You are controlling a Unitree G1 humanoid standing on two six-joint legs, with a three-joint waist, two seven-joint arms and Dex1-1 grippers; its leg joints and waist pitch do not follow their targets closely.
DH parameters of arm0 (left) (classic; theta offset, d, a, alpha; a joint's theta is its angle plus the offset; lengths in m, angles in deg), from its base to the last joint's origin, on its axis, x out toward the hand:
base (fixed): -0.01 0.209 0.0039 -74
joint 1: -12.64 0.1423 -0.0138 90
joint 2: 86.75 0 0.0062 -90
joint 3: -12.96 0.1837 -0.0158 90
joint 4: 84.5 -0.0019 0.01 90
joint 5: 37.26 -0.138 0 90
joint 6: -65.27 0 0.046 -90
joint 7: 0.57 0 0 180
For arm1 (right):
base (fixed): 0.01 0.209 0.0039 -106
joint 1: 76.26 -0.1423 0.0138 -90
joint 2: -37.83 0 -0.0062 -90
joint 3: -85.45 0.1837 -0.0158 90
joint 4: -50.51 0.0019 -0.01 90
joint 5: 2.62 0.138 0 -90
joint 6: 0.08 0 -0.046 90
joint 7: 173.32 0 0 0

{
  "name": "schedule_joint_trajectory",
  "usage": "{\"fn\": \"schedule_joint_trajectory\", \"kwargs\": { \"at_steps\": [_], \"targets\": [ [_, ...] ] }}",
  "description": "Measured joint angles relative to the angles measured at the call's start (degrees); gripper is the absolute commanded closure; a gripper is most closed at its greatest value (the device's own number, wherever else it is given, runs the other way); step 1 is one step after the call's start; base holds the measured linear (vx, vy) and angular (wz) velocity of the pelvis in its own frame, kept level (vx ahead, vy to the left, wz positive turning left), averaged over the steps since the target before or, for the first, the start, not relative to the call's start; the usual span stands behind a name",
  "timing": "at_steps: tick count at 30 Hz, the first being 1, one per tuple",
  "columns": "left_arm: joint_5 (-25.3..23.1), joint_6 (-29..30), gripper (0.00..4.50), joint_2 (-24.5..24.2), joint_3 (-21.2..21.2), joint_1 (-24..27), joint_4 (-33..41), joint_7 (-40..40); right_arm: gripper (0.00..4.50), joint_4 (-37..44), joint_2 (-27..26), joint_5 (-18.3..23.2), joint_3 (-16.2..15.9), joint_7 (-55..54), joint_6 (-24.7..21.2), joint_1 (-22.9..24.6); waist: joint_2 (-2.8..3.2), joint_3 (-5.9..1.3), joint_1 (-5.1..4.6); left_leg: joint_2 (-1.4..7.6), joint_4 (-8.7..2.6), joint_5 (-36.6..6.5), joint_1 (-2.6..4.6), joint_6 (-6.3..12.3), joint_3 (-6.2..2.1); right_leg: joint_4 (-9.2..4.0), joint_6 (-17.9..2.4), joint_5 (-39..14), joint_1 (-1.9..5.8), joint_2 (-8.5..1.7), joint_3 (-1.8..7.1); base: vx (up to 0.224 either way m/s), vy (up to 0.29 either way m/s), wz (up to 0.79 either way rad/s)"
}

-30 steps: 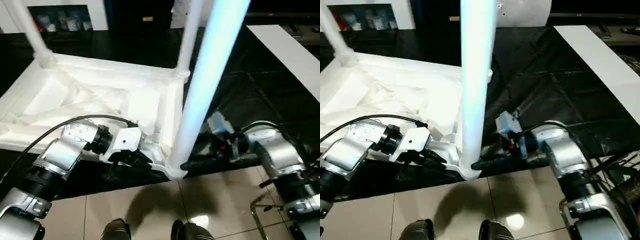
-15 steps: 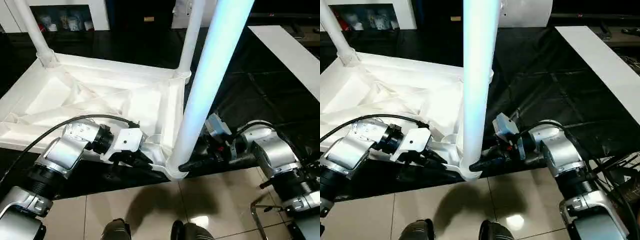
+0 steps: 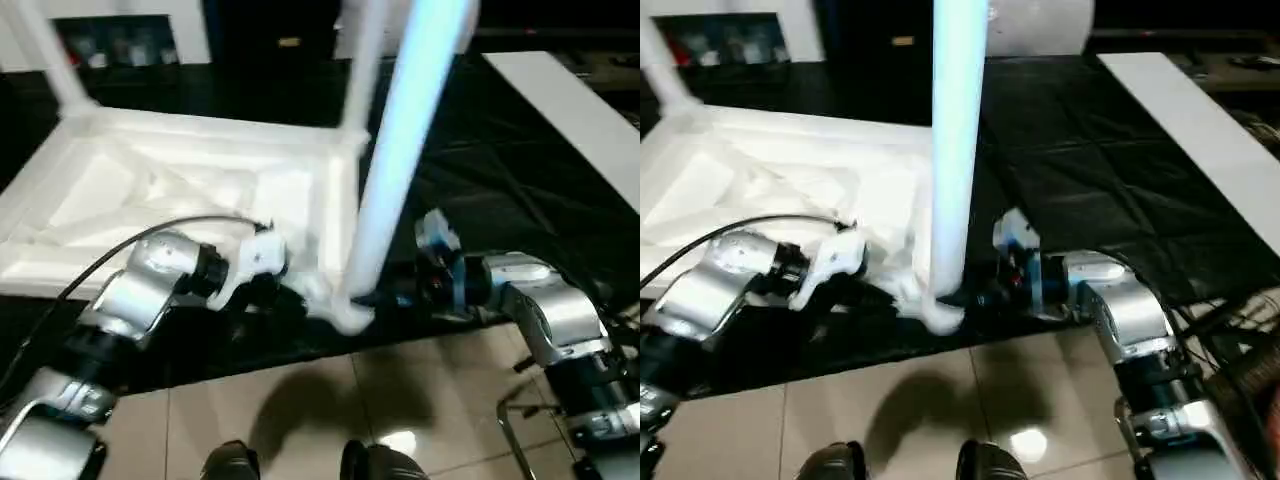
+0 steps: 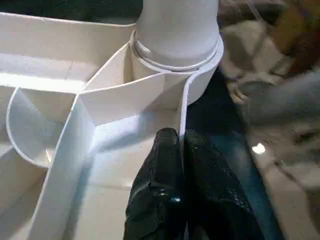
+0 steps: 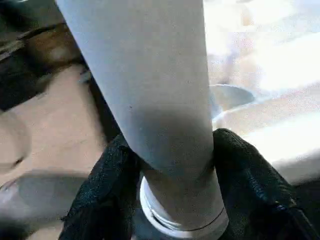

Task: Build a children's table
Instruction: Rotate leg to tighten

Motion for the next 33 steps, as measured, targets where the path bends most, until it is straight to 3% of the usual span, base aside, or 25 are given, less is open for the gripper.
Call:
{"fn": "schedule_joint_trajectory", "kwargs": {
  "at_steps": [5, 8, 12, 13, 14, 16, 18, 21, 24, 26, 29, 32, 33],
  "targets": [
    [-2.2, 5.1, 4.50, 4.7, -1.4, -3.7, -4.6, -8.7, 2.57, 0.1, -7.5, -3.2, 5.4, -16.2, -2.5, -0.1, -0.15, -0.09, -1.78, -0.02, -0.01, 0.0, -0.06, -0.01, -0.01, -0.11, 0.0, 0.0, 0.01, 0.01, 0.01, 0.000, 0.000, 0.00],
    [-4.1, 6.9, 4.50, 9.3, -2.8, -7.2, -9.2, -17.3, 2.57, -1.0, -14.5, -6.7, 8.7, -30.7, -2.8, -1.8, -0.21, -0.13, -1.95, -0.03, -0.03, 0.1, 0.02, -0.10, -0.05, -0.10, 0.0, 0.0, -0.07, 0.02, -0.01, 0.000, 0.000, 0.00],
    [-4.7, 7.0, 4.50, 13.4, -3.8, -9.2, -12.8, -24.6, 2.57, -2.6, -19.7, -8.4, 10.6, -43.6, -1.4, -3.4, -0.26, -0.16, -1.76, -0.08, -0.13, 0.1, -0.02, -0.13, -0.09, -0.15, 0.1, 0.1, -0.09, 0.02, 0.01, 0.000, 0.000, 0.00],
    [-5.0, 6.5, 4.50, 14.5, -4.0, -9.9, -14.0, -26.7, 2.22, -3.4, -21.7, -8.9, 11.3, -48.1, -0.1, -3.9, -0.22, -0.14, -1.66, -0.09, -0.17, 0.1, -0.08, -0.14, -0.09, -0.16, 0.0, 0.2, -0.17, 0.02, 0.02, 0.000, 0.000, 0.00],
    [-5.2, 6.3, 4.50, 15.2, -4.1, -10.3, -14.7, -27.6, 2.22, -3.7, -22.6, -9.2, 11.7, -50.2, 0.9, -3.8, -0.22, -0.14, -1.59, -0.12, -0.25, 0.1, -0.09, -0.14, -0.10, -0.17, 0.0, 0.2, -0.15, 0.02, 0.02, 0.000, 0.000, 0.00],
    [-5.5, 5.0, 4.50, 15.6, -4.1, -10.5, -15.3, -28.3, 1.85, -3.8, -23.6, -10.3, 11.8, -52.3, 2.4, -3.7, -0.19, -0.14, -1.44, -0.16, -0.41, 0.1, -0.12, -0.13, -0.14, -0.22, 0.0, 0.2, -0.17, 0.02, 0.02, 0.000, 0.000, 0.00],
    [-5.5, 4.4, 4.50, 15.6, -4.1, -10.5, -15.3, -28.3, 1.82, -3.8, -24.1, -10.8, 11.8, -52.6, 3.3, -3.6, -0.19, -0.13, -1.39, -0.16, -0.51, 0.0, -0.13, -0.09, -0.15, -0.22, -0.3, 0.4, -0.19, 0.02, 0.00, 0.000, 0.000, 0.00],
    [-5.9, 2.5, 4.50, 15.0, -3.5, -10.3, -15.3, -27.8, 1.40, -3.3, -24.3, -11.0, 11.7, -52.6, 3.6, -3.1, -0.16, -0.12, -1.35, -0.15, -0.65, 0.0, -0.12, -0.08, -0.15, -0.31, -0.3, 0.4, -0.20, 0.05, -0.02, 0.000, 0.000, 0.00],
    [-6.3, -0.9, 4.50, 13.6, -2.5, -9.6, -15.2, -26.0, 1.30, -1.0, -23.5, -11.0, 9.7, -51.7, 4.4, -0.7, -0.03, -0.15, -1.34, -0.15, -0.78, 0.0, -0.09, -0.08, -0.14, -0.39, -0.3, 0.4, -0.17, 0.06, -0.02, 0.000, 0.000, 0.00],
    [-6.5, -3.1, 4.50, 12.9, -2.1, -9.2, -15.2, -25.3, 0.99, 0.5, -22.4, -10.9, 8.7, -50.5, 4.5, 1.1, 0.07, -0.13, -1.28, -0.15, -0.82, 0.0, -0.08, -0.09, -0.14, -0.39, -0.3, 0.4, -0.18, 0.07, -0.02, 0.000, 0.000, 0.00],
    [-6.8, -4.6, 4.50, 12.6, -2.2, -8.9, -15.2, -25.4, 0.89, 3.1, -21.1, -10.6, 8.3, -48.4, 3.5, 4.2, 0.24, -0.02, -1.33, -0.14, -0.81, 0.1, -0.09, -0.09, -0.14, -0.38, -0.3, 0.4, -0.21, 0.08, -0.02, 0.000, 0.000, 0.00],
    [-6.5, -4.9, 4.50, 12.9, -2.9, -8.6, -15.2, -25.3, 0.51, 8.7, -19.0, -10.0, 7.8, -46.1, 2.3, 7.5, 0.49, -0.02, -1.31, -0.14, -0.81, 0.1, -0.10, -0.09, -0.12, -0.38, -0.3, 0.4, -0.22, 0.08, 0.00, 0.000, 0.000, 0.00],
    [-5.8, -4.9, 4.23, 12.9, -3.4, -8.3, -15.0, -24.9, 0.45, 11.1, -18.0, -9.2, 7.8, -45.3, 2.0, 8.7, 0.54, -0.02, -1.32, -0.15, -0.85, 0.1, -0.11, -0.09, -0.12, -0.39, -0.3, 0.4, -0.22, 0.08, 0.00, 0.000, 0.000, 0.00]
  ]
}}
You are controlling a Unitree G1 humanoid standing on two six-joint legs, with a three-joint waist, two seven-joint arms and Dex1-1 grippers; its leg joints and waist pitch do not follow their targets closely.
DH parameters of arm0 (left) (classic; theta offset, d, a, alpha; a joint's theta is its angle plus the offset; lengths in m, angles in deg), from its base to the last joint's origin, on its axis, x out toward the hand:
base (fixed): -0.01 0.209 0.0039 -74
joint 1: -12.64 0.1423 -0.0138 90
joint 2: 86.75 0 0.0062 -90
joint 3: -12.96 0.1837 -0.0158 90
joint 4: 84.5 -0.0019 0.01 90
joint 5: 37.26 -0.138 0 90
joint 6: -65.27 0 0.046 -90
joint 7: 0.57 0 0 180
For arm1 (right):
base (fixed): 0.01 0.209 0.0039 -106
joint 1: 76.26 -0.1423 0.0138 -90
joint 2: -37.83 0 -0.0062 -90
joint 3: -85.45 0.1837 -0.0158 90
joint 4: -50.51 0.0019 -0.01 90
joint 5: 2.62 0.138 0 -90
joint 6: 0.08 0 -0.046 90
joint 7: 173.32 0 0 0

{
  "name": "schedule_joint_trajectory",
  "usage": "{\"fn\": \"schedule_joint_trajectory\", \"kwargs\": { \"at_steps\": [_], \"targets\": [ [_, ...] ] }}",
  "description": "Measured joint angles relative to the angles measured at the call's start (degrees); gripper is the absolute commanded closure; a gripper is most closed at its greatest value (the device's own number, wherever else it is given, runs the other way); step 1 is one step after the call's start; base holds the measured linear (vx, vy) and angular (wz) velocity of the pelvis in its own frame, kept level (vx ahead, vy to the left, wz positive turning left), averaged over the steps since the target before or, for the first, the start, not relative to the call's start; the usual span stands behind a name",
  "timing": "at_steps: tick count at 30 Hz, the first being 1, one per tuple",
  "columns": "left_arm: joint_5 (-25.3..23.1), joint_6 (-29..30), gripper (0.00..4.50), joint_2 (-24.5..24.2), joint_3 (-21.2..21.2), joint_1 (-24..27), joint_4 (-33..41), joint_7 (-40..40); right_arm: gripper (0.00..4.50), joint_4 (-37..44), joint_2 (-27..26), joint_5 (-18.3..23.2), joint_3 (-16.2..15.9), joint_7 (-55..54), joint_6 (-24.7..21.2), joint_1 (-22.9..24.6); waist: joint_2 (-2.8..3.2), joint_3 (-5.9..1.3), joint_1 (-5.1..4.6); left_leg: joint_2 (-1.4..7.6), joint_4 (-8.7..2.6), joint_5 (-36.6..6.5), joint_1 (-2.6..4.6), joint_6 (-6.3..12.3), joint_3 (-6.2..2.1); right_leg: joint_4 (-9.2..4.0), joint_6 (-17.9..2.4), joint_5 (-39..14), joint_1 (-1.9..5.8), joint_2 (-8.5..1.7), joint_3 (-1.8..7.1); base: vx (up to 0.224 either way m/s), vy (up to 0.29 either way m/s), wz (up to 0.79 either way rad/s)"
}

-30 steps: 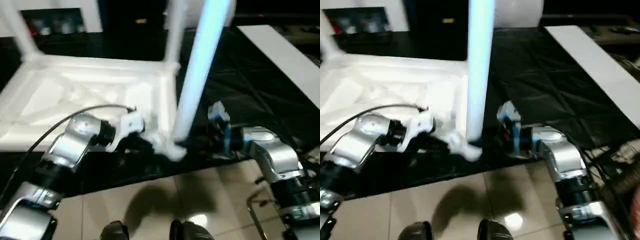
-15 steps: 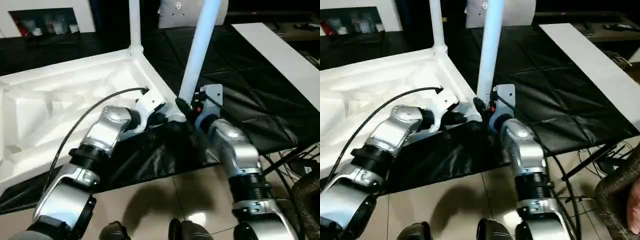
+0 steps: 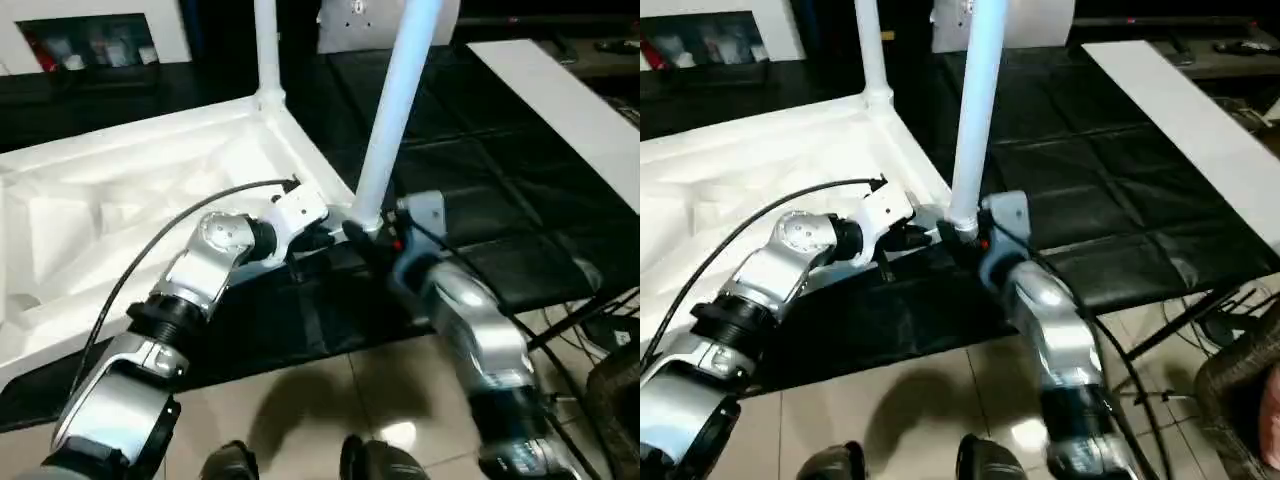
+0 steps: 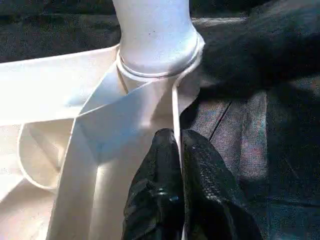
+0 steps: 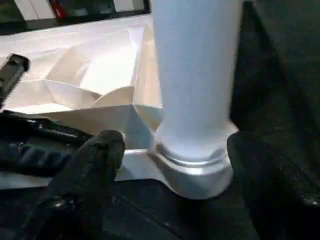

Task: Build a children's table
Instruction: Rotate leg to tighten

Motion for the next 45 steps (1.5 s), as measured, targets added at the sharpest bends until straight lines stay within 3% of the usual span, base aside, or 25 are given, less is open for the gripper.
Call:
{"fn": "schedule_joint_trajectory", "kwargs": {
  "at_steps": [4, 9, 14, 16, 20, 24, 29, 34, 45],
  "targets": [
    [5.5, -0.8, 3.85, 0.2, -3.4, 2.5, 3.5, 2.0, 0.06, 5.8, 1.7, 2.6, 0.3, 1.9, -0.3, 2.3, -0.01, 0.01, 0.16, 0.11, -0.02, 0.0, -0.12, 0.00, -0.04, -0.09, 0.0, 0.0, -0.09, 0.08, -0.11, 0.000, 0.000, 0.00],
    [8.8, 0.9, 3.47, -0.4, -5.4, 6.4, 11.0, 2.8, 0.00, 11.8, 0.5, 5.8, -0.4, 4.0, -2.2, 2.4, 0.00, 0.01, -0.02, 0.10, -0.01, 0.0, -0.07, 0.02, -0.01, -0.23, -0.1, 0.0, 0.01, 0.08, -0.08, 0.000, 0.000, 0.00],
    [9.4, 6.2, 3.11, -2.9, -8.2, 13.4, 19.1, 1.0, 0.00, 12.0, 0.5, 7.7, -1.7, 5.5, -4.1, 0.0, 0.02, 0.03, -0.24, 0.11, -0.02, 0.0, -0.08, 0.00, -0.03, -0.26, -0.1, 0.1, -0.01, 0.08, -0.11, 0.000, 0.000, 0.00],
    [11.7, 10.2, 3.01, -4.8, -10.8, 19.0, 27.5, -0.4, 0.00, 11.5, 0.2, 8.1, -3.5, 6.7, -5.2, -1.9, 0.09, 0.07, -0.61, 0.11, -0.03, -0.1, -0.07, -0.03, 0.00, -0.27, -0.1, 0.1, -0.04, 0.09, -0.05, 0.000, 0.000, 0.00],
    [14.4, 14.8, 2.68, -6.2, -13.4, 24.0, 35.4, -1.1, 0.00, 10.1, 0.0, 8.2, -4.2, 7.1, -6.5, -4.4, 0.21, 0.18, 0.02, 0.10, -0.05, -0.1, -0.11, -0.05, -0.05, -0.30, 0.0, 0.1, -0.01, 0.09, -0.07, 0.000, 0.000, 0.00],
    [17.3, 20.6, 2.37, -10.0, -14.8, 34.2, 48.9, 0.1, 0.00, 1.3, 0.3, 6.2, -6.2, 7.6, -6.9, -9.8, 0.14, 0.28, -0.74, 0.09, -0.06, -0.1, -0.08, -0.12, -0.01, -0.43, -0.1, 0.1, -0.02, 0.09, -0.03, 0.000, 0.000, 0.00],
    [16.5, 27.7, 2.03, -11.9, -15.3, 42.3, 57.6, -3.5, 0.00, -12.4, 0.1, 3.2, -6.0, 4.9, -1.7, -17.1, 0.48, 0.59, -0.42, 0.15, -0.08, -0.1, -0.13, -0.15, -0.03, -0.46, 0.1, 0.0, -0.03, 0.17, -0.06, 0.000, 0.000, 0.00],
    [14.7, 29.3, 1.87, -12.8, -15.5, 48.6, 62.3, -6.7, 0.00, -19.6, 2.0, 2.1, -2.9, 0.1, 3.0, -21.1, 0.47, 0.61, 0.34, 0.03, -0.06, -0.1, -0.22, -0.12, -0.04, -0.55, 0.2, -0.1, 0.03, 0.10, 0.02, 0.000, 0.000, 0.00],
    [10.3, 29.7, 1.87, -13.1, -13.1, 52.2, 64.6, -12.5, 0.00, -37.0, 9.1, 1.3, 4.3, -5.3, 12.7, -28.5, 0.42, 0.59, 1.08, 0.02, 0.17, -0.2, -0.34, -0.05, 0.06, -0.48, 0.0, 0.1, 0.01, 0.08, -0.01, 0.000, 0.000, 0.00]
  ]
}}
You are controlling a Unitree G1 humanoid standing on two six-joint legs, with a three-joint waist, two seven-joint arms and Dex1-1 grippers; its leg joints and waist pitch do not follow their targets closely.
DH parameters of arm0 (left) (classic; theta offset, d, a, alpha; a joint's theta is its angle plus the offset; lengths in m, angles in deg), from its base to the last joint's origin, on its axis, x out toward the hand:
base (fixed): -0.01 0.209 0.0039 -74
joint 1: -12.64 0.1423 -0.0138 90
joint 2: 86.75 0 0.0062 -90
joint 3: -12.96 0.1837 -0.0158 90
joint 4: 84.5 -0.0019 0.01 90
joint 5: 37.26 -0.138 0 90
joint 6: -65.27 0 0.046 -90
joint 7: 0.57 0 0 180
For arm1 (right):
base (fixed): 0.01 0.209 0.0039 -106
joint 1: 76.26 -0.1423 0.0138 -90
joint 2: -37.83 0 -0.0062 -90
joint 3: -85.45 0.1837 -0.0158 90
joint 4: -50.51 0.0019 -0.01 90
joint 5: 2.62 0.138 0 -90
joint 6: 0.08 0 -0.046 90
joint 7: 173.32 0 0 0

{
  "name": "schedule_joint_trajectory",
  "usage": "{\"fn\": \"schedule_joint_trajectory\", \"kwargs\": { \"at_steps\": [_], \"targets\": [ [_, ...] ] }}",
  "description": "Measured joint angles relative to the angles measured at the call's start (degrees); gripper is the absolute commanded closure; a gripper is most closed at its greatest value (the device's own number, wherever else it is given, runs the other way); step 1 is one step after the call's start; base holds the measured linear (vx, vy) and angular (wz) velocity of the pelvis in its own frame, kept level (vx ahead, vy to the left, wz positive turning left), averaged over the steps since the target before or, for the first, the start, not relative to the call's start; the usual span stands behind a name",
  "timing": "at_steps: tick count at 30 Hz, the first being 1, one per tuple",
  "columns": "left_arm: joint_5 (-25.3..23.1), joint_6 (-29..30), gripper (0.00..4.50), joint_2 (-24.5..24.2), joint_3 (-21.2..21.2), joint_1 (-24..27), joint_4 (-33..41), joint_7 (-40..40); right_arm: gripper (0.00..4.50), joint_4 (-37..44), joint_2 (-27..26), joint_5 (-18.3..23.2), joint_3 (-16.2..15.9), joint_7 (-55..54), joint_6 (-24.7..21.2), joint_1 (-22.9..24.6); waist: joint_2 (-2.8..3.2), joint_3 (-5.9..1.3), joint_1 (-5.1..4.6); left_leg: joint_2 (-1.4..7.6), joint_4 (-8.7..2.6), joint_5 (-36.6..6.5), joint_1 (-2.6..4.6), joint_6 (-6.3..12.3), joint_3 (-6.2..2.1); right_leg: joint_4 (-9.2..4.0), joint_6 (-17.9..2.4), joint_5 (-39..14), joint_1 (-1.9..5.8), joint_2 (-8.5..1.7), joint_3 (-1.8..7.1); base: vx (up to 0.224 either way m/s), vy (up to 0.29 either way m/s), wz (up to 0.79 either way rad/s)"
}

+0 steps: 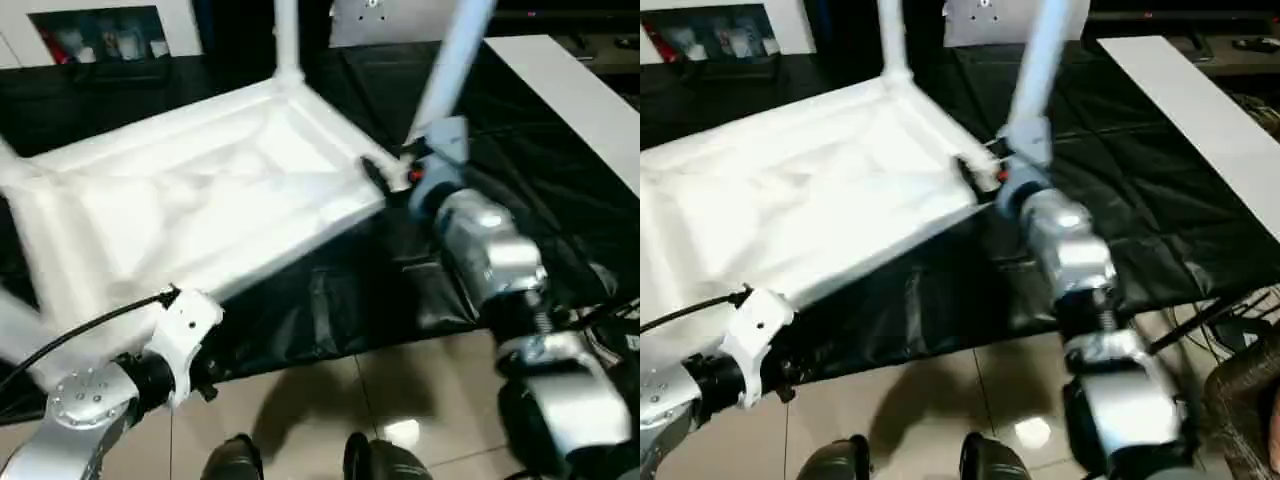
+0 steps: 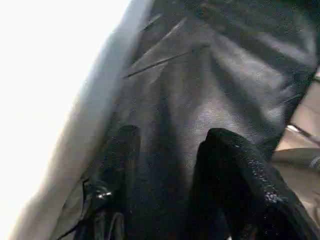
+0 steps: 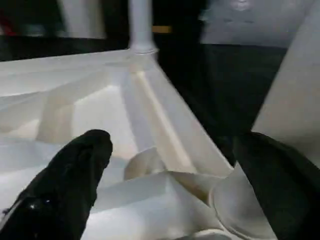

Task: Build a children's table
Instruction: Rotate leg to tighten

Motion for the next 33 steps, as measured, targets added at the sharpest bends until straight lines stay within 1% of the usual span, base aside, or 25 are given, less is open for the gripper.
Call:
{"fn": "schedule_joint_trajectory", "kwargs": {
  "at_steps": [3, 4, 6, 8, 10, 12, 14, 15, 17, 18, 19, 21, 24, 25, 26, 27, 28, 30, 32, 33],
  "targets": [
    [-0.5, -0.2, 1.87, -0.1, 0.8, -0.1, 0.0, -0.7, 0.00, -2.3, 1.4, -0.2, 0.5, -0.4, 2.0, -0.6, -0.01, -0.01, -0.28, 0.04, 0.15, -0.1, -0.02, 0.09, 0.00, 0.11, 0.0, 0.0, -0.02, 0.02, 0.01, 0.000, 0.000, 0.00],
    [-1.1, -0.7, 1.87, 0.0, 1.3, -0.3, -0.1, -1.3, 0.00, -4.9, 2.2, -0.3, 0.6, -0.3, 3.1, -1.7, 0.00, 0.00, -0.22, 0.05, 0.26, -0.1, -0.07, 0.09, 0.01, 0.23, 0.0, 0.0, -0.09, 0.01, 0.01, 0.000, 0.000, 0.00],
    [-1.7, -1.4, 1.87, 0.2, 1.6, -0.5, -0.3, -2.1, 0.00, -7.1, 3.6, -0.4, 0.9, -0.3, 4.2, -2.6, -0.01, 0.00, -0.02, 0.06, 0.38, 0.0, -0.09, 0.09, 0.02, 0.30, 0.0, 0.0, -0.09, 0.02, -0.02, 0.000, 0.000, 0.00],
    [-2.2, -2.5, 1.87, 1.4, 1.9, -1.1, -0.8, -3.4, 0.00, -10.3, 4.9, -0.5, 1.7, -0.4, 6.2, -3.5, 0.00, 0.00, 0.18, 0.06, 0.54, 0.0, -0.14, 0.09, 0.06, 0.35, 0.0, 0.0, -0.07, 0.01, -0.03, 0.000, 0.000, 0.00],
    [-2.3, -3.1, 1.87, 2.5, 1.9, -1.4, -1.2, -4.9, 0.00, -11.8, 6.5, -0.6, 2.7, -0.5, 7.5, -3.8, -0.01, -0.01, 0.15, 0.06, 0.70, -0.1, -0.22, 0.11, 0.05, 0.40, 0.0, 0.0, -0.07, -0.01, -0.02, 0.000, 0.000, 0.00],
    [-2.8, -4.0, 1.87, 2.9, 1.7, -1.5, -1.4, -6.1, 0.00, -12.2, 7.8, -0.7, 3.3, -1.0, 8.3, -3.8, 0.00, -0.01, -0.04, 0.06, 0.84, -0.1, -0.25, 0.18, 0.04, 0.50, 0.0, 0.1, -0.08, -0.01, 0.00, 0.000, 0.000, 0.00],
    [-3.4, -5.1, 1.87, 4.4, 1.2, -1.2, -2.3, -8.0, 0.00, -12.4, 9.3, -1.1, 4.2, -1.7, 9.3, -3.8, -0.02, -0.01, -0.38, 0.10, 1.07, -0.2, -0.31, 0.26, 0.03, 0.68, 0.0, 0.0, -0.11, 0.00, -0.01, 0.000, 0.000, 0.00],
    [-3.5, -5.8, 1.87, 5.1, 0.9, -0.6, -2.3, -9.0, 0.00, -12.4, 9.6, -1.2, 4.4, -1.8, 10.0, -3.7, -0.04, -0.03, -0.55, 0.12, 1.13, -0.2, -0.33, 0.27, 0.02, 0.73, 0.0, 0.0, -0.13, 0.00, -0.02, 0.000, 0.000, 0.00],
    [-3.5, -7.0, 1.87, 6.4, 0.8, 0.9, -2.2, -10.5, 0.00, -12.2, 9.9, -1.1, 4.6, -1.5, 10.2, -3.1, -0.06, -0.04, -1.28, 0.15, 1.16, -0.2, -0.53, 0.27, 0.01, 0.76, 0.2, 0.0, -0.12, 0.02, -0.04, 0.000, 0.000, 0.00],
    [-3.4, -7.9, 1.87, 7.2, 0.6, 2.2, -2.0, -11.1, 0.00, -11.8, 9.8, -1.0, 4.6, -0.7, 10.4, -2.3, -0.07, -0.05, -1.51, 0.17, 1.16, -0.2, -0.50, 0.27, -0.01, 0.76, 0.3, -0.1, -0.10, 0.03, -0.06, 0.000, 0.000, 0.00],
    [-3.3, -8.6, 1.87, 7.9, 0.6, 3.6, -1.9, -11.5, 0.00, -11.8, 9.8, -1.0, 4.6, -0.1, 10.5, -1.3, -0.08, -0.05, -1.70, 0.18, 1.18, -0.2, -0.51, 0.27, -0.01, 0.77, 0.4, -0.1, -0.13, 0.03, -0.07, 0.000, 0.000, 0.00],
    [-3.1, -9.4, 1.87, 8.7, 0.3, 5.6, -1.8, -12.0, 0.00, -11.2, 9.3, -0.7, 4.6, 1.0, 10.5, 0.1, -0.08, -0.06, -1.73, 0.20, 1.26, -0.2, -0.56, 0.28, -0.02, 0.86, 0.4, -0.1, -0.32, 0.04, -0.09, 0.000, 0.000, 0.00],
    [-0.8, -12.5, 1.87, 11.3, -0.9, 11.5, 1.7, -12.4, 0.00, -3.3, 7.2, 1.5, 3.7, 6.2, 8.7, 5.3, -0.11, -0.05, -1.80, 0.25, 1.27, -0.2, -0.61, 0.33, -0.07, 0.78, 0.4, -0.1, -0.30, 0.08, -0.09, 0.000, 0.000, 0.00],
    [0.9, -13.7, 1.87, 11.6, -1.2, 13.7, 2.8, -11.7, 0.00, 0.7, 6.5, 2.8, 2.9, 8.4, 7.1, 7.6, -0.11, -0.05, -1.58, 0.25, 1.25, -0.2, -0.59, 0.34, -0.09, 0.78, 0.4, -0.2, -0.39, 0.08, -0.09, 0.000, 0.000, 0.00],
    [2.1, -14.3, 1.87, 12.0, -1.5, 14.7, 3.5, -11.2, 0.00, 3.3, 5.8, 3.8, 2.2, 9.9, 6.1, 9.1, -0.11, -0.04, -1.47, 0.24, 1.25, -0.2, -0.63, 0.34, -0.08, 0.78, 0.4, -0.2, -0.45, 0.08, -0.08, 0.000, 0.000, 0.00],
    [3.0, -14.9, 1.87, 12.2, -1.6, 14.8, 3.9, -10.8, 0.00, 4.5, 5.4, 4.5, 1.5, 10.9, 5.3, 9.9, -0.11, -0.04, -1.37, 0.24, 1.26, -0.2, -0.64, 0.34, -0.09, 0.78, 0.4, -0.2, -0.45, 0.08, -0.07, 0.000, 0.000, 0.00],
    [4.6, -16.0, 1.87, 13.0, -2.1, 14.9, 4.7, -10.4, 0.00, 8.9, 4.9, 6.0, 0.3, 12.6, 3.3, 11.8, -0.11, -0.03, -1.09, 0.22, 1.26, -0.2, -0.69, 0.35, -0.09, 0.77, 0.4, -0.2, -0.45, 0.08, -0.07, 0.000, 0.000, 0.00],
    [5.8, -17.3, 1.81, 13.4, -2.8, 14.6, 5.4, -10.2, 0.00, 13.6, 4.1, 7.7, -1.2, 14.5, 1.6, 13.5, -0.14, -0.02, -1.02, 0.21, 1.28, -0.2, -0.62, 0.34, -0.16, 0.74, 0.5, -0.2, -0.38, 0.08, -0.05, 0.000, 0.000, 0.00],
    [6.8, -19.6, 1.61, 14.6, -3.7, 14.7, 5.3, -10.1, 0.00, 20.6, 4.2, 9.7, -3.2, 16.5, -1.3, 17.1, -0.15, -0.02, -0.96, 0.20, 1.26, -0.2, -0.59, 0.34, -0.22, 0.62, 0.5, -0.2, -0.30, 0.07, -0.02, 0.000, 0.000, 0.00],
    [7.0, -20.8, 1.61, 15.6, -4.1, 15.0, 5.3, -10.2, 0.00, 24.6, 4.3, 10.7, -4.5, 17.5, -2.7, 19.7, -0.16, -0.01, -0.96, 0.18, 1.17, -0.2, -0.55, 0.34, -0.25, 0.47, 0.5, -0.2, -0.22, 0.07, -0.03, 0.000, 0.000, 0.00]
  ]
}}
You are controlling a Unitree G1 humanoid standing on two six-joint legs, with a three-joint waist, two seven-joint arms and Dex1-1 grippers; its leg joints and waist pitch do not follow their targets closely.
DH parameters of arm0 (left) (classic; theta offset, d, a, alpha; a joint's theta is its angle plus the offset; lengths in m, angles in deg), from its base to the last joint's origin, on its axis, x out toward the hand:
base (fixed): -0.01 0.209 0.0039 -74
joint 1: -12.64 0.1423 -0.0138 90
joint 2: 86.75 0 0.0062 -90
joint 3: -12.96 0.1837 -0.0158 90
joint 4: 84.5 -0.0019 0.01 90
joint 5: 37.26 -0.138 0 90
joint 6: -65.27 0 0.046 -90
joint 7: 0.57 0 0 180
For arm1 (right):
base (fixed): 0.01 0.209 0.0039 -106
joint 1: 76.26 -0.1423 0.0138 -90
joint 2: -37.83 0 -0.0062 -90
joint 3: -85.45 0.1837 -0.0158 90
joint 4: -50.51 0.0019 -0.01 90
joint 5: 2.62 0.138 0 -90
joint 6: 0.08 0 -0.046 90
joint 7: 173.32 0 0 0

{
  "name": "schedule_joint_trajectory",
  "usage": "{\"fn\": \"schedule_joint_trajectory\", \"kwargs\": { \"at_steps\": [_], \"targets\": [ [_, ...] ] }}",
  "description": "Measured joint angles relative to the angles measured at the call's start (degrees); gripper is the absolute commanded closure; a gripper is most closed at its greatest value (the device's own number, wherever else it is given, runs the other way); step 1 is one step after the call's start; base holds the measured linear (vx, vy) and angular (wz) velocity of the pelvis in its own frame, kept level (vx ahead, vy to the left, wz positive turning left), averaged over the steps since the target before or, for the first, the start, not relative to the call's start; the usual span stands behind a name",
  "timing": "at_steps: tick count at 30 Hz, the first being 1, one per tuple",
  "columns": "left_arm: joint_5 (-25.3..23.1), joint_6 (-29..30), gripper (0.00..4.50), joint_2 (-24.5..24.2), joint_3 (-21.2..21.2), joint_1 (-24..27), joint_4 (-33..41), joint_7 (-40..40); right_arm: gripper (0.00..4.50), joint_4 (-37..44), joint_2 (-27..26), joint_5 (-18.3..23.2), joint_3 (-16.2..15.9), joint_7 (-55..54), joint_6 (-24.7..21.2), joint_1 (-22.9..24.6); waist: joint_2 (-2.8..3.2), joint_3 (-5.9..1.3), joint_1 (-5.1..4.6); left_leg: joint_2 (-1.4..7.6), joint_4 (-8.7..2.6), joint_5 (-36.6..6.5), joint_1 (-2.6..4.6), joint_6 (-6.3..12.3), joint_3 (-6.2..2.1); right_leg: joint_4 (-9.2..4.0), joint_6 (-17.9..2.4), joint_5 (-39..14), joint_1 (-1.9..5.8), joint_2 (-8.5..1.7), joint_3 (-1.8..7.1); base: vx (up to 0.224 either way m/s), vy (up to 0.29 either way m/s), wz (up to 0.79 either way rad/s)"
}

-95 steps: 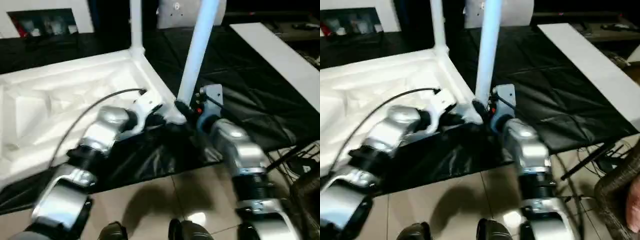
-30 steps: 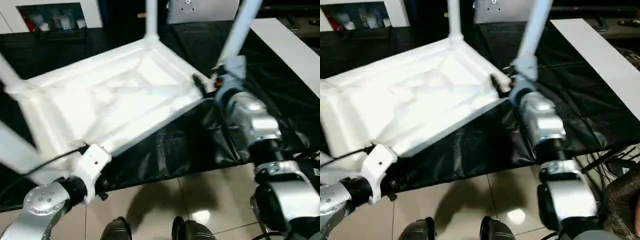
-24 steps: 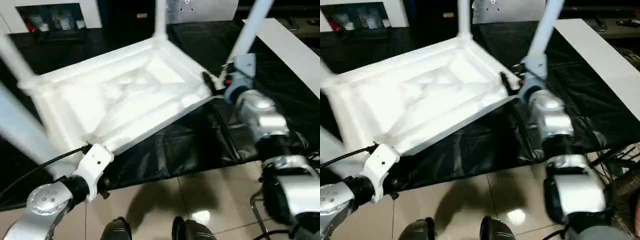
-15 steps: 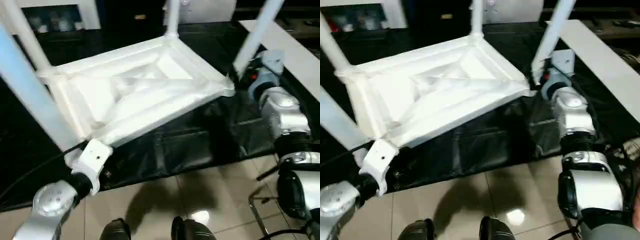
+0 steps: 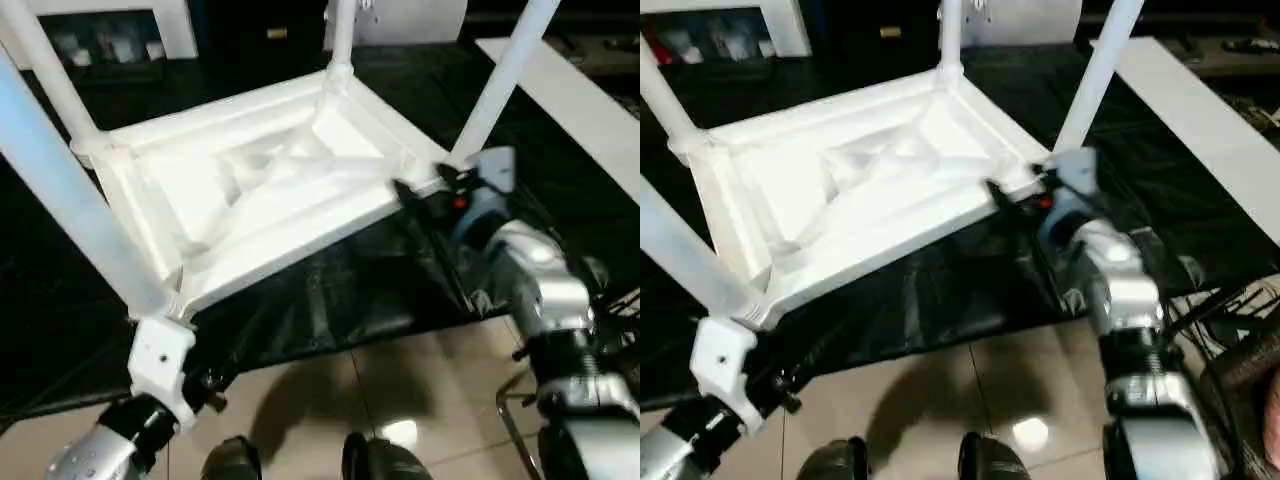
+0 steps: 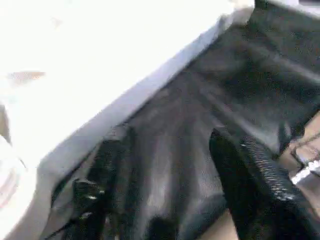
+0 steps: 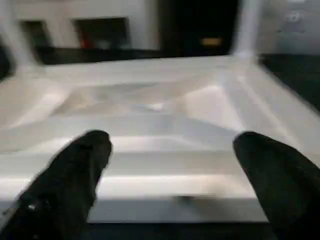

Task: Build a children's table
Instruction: Rotate leg to tighten

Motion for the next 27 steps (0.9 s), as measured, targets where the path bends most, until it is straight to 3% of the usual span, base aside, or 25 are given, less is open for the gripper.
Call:
{"fn": "schedule_joint_trajectory", "kwargs": {
  "at_steps": [6, 9, 12, 17, 22, 27],
  "targets": [
    [1.0, -3.2, 1.09, -0.2, -0.2, 5.3, -0.6, 0.1, 0.00, 13.0, -0.2, 1.9, -4.9, 2.0, -7.9, 9.9, 0.02, 0.03, -0.56, -0.04, -0.35, -0.1, -0.02, 0.17, -0.03, -0.75, 0.2, 0.1, 0.13, 0.02, 0.06, 0.000, 0.000, 0.00],
    [0.9, -5.5, 0.87, 0.4, -0.4, 5.7, -2.2, 0.2, 0.00, 17.3, 0.4, 2.7, -6.7, 2.0, -10.7, 12.1, 0.02, 0.03, -0.45, -0.05, -0.44, -0.1, 0.00, 0.18, -0.02, -0.77, 0.3, 0.1, 0.12, 0.02, 0.06, 0.000, 0.000, 0.00],
    [1.0, -12.0, 0.73, 1.5, -1.4, 6.3, -5.0, 1.5, 0.00, 21.8, 0.3, 3.3, -8.0, 1.7, -12.7, 13.4, 0.07, 0.05, -0.40, -0.06, -0.58, -0.1, 0.06, 0.17, -0.02, -0.89, 0.3, 0.1, 0.17, 0.03, 0.06, 0.000, 0.000, 0.00],
    [4.2, -21.7, 0.11, 2.0, -5.8, 10.0, -14.2, 6.3, 0.00, 25.0, 1.0, 4.2, -8.9, 2.5, -15.3, 16.5, 0.15, 0.09, -0.38, -0.09, -0.98, -0.1, 0.08, 0.17, 0.00, -1.52, 0.5, 0.3, 0.28, 0.08, 0.06, 0.000, 0.000, 0.00],
    [7.8, -29.0, 0.01, 0.8, -12.6, 11.3, -21.5, 9.7, 0.00, 29.6, 1.9, 5.5, -10.9, 4.0, -18.0, 17.6, 0.18, 0.12, -0.29, -0.09, -1.19, -0.1, 0.14, 0.17, 0.02, -1.58, 0.5, 0.3, 0.28, 0.09, 0.07, 0.000, 0.000, 0.00],
    [10.8, -33.7, 0.01, 0.0, -16.6, 10.7, -26.0, 11.6, 0.00, 31.2, 2.4, 6.4, -11.8, 5.1, -19.1, 18.6, 0.19, 0.14, 0.31, -0.10, -1.20, -0.1, 0.20, 0.16, 0.03, -1.61, 0.5, 0.3, 0.34, 0.08, 0.09, 0.000, 0.000, 0.00]
  ]
}}
